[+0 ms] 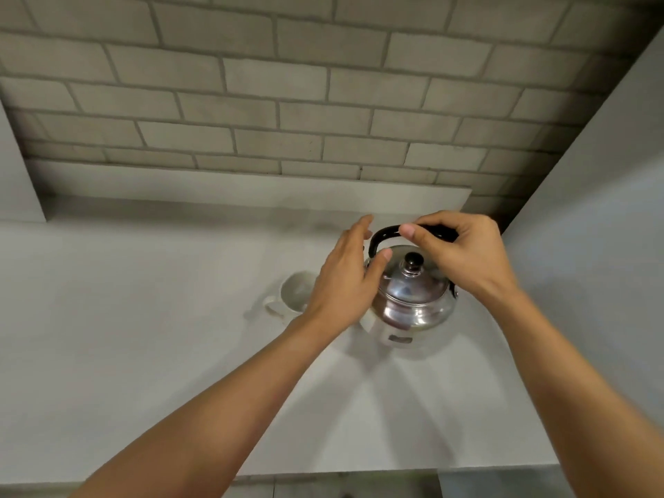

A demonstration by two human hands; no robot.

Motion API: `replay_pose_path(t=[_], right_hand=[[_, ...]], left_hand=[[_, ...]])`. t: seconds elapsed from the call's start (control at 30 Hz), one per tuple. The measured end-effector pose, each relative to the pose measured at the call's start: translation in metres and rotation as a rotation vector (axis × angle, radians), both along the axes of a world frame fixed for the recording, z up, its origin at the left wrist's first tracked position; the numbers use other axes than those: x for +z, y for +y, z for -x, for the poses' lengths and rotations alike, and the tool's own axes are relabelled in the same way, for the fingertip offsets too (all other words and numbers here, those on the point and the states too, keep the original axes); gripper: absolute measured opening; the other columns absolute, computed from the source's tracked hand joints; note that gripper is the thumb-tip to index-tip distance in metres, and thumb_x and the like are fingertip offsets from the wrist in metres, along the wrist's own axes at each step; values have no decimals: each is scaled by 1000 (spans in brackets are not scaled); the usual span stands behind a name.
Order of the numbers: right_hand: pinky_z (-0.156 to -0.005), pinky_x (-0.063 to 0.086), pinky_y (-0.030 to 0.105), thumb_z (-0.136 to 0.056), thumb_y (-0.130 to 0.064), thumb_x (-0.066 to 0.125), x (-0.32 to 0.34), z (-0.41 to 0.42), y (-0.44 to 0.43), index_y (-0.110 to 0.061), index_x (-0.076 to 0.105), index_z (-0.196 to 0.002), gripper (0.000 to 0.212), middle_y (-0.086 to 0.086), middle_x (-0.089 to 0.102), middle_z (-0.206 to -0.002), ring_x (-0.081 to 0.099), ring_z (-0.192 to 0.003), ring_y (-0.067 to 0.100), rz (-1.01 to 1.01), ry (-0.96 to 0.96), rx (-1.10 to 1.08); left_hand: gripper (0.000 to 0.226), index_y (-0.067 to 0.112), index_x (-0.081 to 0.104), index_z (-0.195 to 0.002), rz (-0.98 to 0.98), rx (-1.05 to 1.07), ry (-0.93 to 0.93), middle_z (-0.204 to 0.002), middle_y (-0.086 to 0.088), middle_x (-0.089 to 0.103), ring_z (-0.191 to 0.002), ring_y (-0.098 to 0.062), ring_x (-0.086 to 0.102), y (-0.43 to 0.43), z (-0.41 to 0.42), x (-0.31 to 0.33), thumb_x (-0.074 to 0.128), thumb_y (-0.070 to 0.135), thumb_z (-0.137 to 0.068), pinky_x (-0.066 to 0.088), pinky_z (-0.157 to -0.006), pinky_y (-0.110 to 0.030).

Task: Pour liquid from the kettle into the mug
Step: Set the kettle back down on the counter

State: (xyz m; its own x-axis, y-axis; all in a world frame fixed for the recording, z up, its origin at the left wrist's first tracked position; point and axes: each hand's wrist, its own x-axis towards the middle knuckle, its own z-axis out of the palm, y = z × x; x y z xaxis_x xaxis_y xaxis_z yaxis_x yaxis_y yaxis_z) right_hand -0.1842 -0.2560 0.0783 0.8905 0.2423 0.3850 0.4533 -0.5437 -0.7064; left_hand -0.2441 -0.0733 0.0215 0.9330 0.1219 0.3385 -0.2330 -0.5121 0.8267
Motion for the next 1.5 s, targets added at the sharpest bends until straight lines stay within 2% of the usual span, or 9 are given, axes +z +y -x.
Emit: replay_pose_path(t=[0.13,0.27,0.43,0.53,0.67,0.9,1.07,1.27,1.5], right_hand=[[-81,60,27,-85,-57,76,-3,-7,-4,-34,84,-96,27,-20,80,-87,75,-88,-2,-27,-8,2],[-87,59,24,-88,-59,71,-5,-27,-16,-40,80,-110,30,-24,80,-101,73,-99,-6,-51,42,27],[-94,48,14,-95,-67,55,-18,-57,-38,-50,62,-136,45,-30,69,-121,61,-114,-16,-61,96,31],[-98,53,26,-103,-52,52,-36,-83,-45,-44,62,-138,37,-26,70,-123,64,-115,-8,-85,146,26],[-89,64,38,-107,-36,54,-51,-125,-33,-43,63,-135,30,-21,73,-116,70,-106,1,-115,162,53],[-96,59,52,-106,-32,50,-80,-197,-2,-54,59,-122,29,1,75,-107,72,-102,27,-107,127,32],[-95,60,51,-106,-37,49,-104,-233,12,-50,61,-129,29,1,73,-106,71,-100,27,-111,194,39],[-97,61,47,-107,-34,50,-120,-252,21,-47,64,-127,27,-2,72,-112,71,-107,28,-137,232,47],[-104,57,47,-107,-33,51,-129,-261,23,-33,68,-135,33,-12,72,-113,72,-114,24,-156,280,20]], left_hand=[[29,27,64,-134,-37,-59,-31,-118,11,73,-96,-11,68,3,-19,14,53,25,-107,50,-88,-24],[24,28,68,-127,-21,-69,-6,-104,13,75,-86,-7,70,4,-40,22,54,26,-107,51,-80,-23],[23,21,69,-126,-68,-36,-18,-94,15,72,-80,-2,66,9,-78,27,55,24,-107,44,-75,-7],[24,20,69,-126,-60,6,-22,-88,18,68,-77,5,62,17,-106,23,57,24,-106,44,-75,-4],[23,23,70,-125,-84,26,-21,-98,10,73,-76,-6,63,29,-146,10,56,26,-106,52,-78,-23],[23,33,72,-123,-13,105,106,-93,8,73,-58,1,63,53,-215,-17,62,31,-102,43,-57,-3],[26,30,73,-125,-46,151,160,-97,17,67,-89,-7,63,66,-245,-31,66,31,-100,35,-70,4],[30,26,71,-129,-18,144,217,-111,1,72,-106,-17,67,72,-265,-49,67,27,-100,47,-96,-24],[32,26,69,-131,0,145,213,-115,-3,73,-103,-20,70,75,-274,-57,68,25,-99,52,-89,-22]])
